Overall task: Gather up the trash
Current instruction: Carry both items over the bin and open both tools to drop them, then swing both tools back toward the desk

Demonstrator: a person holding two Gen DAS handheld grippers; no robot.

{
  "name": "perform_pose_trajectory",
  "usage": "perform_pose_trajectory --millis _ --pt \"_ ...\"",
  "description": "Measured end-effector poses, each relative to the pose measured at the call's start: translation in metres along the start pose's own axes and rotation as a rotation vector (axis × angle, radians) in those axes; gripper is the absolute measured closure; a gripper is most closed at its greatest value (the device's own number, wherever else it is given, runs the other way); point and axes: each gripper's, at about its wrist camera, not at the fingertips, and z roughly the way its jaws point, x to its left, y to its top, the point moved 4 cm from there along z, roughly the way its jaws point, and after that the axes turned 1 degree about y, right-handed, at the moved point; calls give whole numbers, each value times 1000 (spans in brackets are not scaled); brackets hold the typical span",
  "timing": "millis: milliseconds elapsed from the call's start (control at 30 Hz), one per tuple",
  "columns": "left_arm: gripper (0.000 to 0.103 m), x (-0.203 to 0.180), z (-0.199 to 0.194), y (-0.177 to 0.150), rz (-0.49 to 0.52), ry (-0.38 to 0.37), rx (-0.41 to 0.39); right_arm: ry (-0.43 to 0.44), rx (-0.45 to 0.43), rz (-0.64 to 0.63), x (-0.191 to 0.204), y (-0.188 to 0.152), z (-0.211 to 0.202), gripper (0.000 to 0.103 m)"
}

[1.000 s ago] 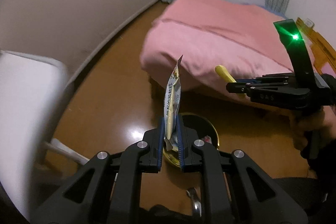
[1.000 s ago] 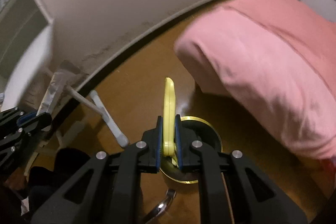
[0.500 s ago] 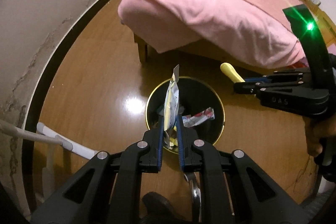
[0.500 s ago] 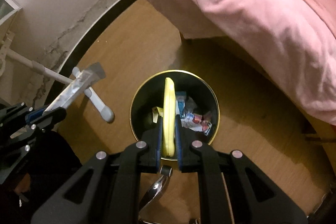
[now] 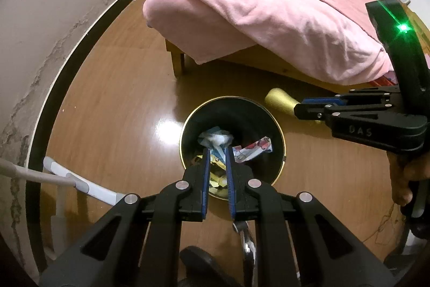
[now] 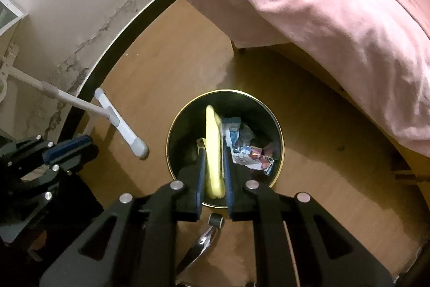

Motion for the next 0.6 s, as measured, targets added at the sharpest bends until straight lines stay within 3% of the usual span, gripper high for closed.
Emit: perform_pose_trajectory --millis 133,200,233,267,300,367,433,467,500,600 --pt "93 -2 2 0 6 -1 5 6 -5 7 0 2 -2 90" --pt "93 -3 2 0 7 -3 4 7 -8 12 -1 3 -3 82" --pt "93 -3 2 0 6 -2 5 7 -11 12 -2 4 -4 62" --pt "93 -3 2 0 5 -5 4 3 -19 13 -2 5 -5 34" --pt "93 -4 2 1 4 -6 3 -3 -41 13 -2 6 -9 29" --pt "91 -5 2 2 -1 -6 7 -7 -56 9 -1 8 -15 29" --pt "73 -5 2 3 -14 -5 14 -5 -64 15 -2 10 -18 29" --pt "45 -4 1 4 -22 -9 7 -8 -68 16 -2 10 -20 29" --pt "33 -4 -3 5 -30 -4 -13 -10 -75 18 -3 11 -23 29" --pt "33 -6 -8 6 -24 -12 -25 -15 -87 24 -4 11 -29 29"
